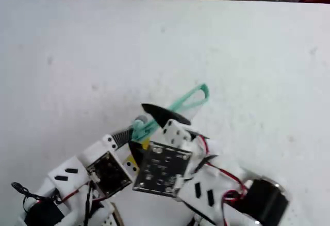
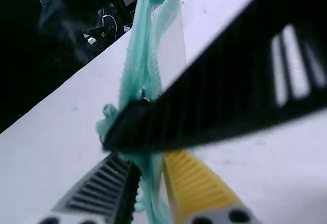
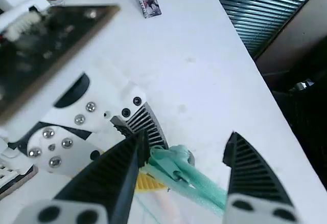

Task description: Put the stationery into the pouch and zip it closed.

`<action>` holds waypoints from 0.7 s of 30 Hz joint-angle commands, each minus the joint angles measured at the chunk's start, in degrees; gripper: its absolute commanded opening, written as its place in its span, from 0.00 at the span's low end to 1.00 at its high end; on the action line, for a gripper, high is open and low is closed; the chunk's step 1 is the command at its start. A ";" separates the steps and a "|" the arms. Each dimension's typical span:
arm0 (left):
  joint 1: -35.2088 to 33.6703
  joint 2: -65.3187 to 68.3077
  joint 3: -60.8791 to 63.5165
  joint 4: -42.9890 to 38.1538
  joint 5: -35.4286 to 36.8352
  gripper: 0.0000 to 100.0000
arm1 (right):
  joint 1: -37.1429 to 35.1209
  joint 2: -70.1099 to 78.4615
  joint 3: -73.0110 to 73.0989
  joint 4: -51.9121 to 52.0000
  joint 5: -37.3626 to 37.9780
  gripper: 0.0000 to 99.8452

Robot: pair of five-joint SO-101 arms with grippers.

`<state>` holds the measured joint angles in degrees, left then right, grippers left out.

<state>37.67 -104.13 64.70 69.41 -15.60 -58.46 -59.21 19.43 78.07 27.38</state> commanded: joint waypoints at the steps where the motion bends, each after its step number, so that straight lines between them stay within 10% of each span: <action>1: 0.31 -0.57 -0.97 0.00 0.53 0.02 | -0.31 -0.66 1.49 -2.51 -2.46 0.23; 15: 0.31 -0.57 -1.05 0.53 0.53 0.02 | -0.31 -0.31 5.63 1.27 4.31 0.27; 21: 0.40 -0.57 -1.32 1.14 0.53 0.02 | -0.31 -0.40 8.44 -1.36 9.41 0.12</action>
<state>37.67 -104.75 64.70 70.46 -15.69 -58.37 -60.26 27.60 77.71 35.56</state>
